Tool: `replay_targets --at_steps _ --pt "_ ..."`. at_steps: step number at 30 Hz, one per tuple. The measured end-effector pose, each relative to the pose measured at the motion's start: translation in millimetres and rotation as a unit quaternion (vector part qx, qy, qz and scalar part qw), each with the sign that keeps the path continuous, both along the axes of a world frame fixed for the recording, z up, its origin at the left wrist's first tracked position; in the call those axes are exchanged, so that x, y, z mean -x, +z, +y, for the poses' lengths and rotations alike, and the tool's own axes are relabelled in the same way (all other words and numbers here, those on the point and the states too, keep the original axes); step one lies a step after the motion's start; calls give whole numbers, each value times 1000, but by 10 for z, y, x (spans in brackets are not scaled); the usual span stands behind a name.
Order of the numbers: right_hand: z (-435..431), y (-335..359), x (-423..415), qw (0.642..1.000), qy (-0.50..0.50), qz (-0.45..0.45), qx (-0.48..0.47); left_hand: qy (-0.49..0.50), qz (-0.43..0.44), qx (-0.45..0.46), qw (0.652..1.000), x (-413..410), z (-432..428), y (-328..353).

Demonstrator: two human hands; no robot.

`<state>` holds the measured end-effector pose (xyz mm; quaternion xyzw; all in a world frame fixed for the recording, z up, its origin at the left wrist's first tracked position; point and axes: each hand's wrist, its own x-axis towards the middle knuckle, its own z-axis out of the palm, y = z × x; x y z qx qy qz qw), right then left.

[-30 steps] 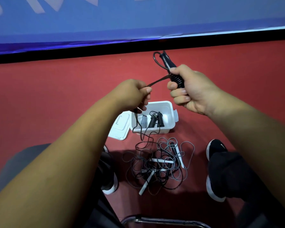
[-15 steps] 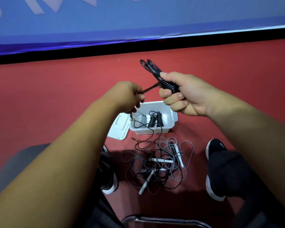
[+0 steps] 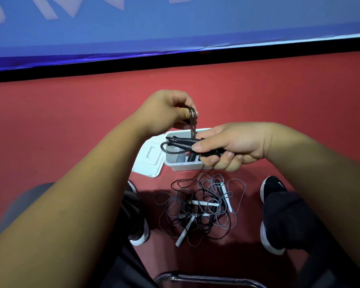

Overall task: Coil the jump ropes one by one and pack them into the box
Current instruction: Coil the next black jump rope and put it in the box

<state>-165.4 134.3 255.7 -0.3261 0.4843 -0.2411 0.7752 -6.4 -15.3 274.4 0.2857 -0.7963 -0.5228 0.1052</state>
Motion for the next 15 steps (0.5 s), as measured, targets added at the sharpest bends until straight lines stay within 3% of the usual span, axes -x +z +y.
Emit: replay_targets --at_steps 8,12,15 --pt "-115 -278 31 985 -115 131 14 -41 0 162 986 -25 -31 66" --pt "-187 -384 98 940 -213 259 65 -68 -33 280 957 -72 -119 42" --pt "-223 -410 157 913 -280 284 89 -108 -80 325 936 -94 -129 -7"
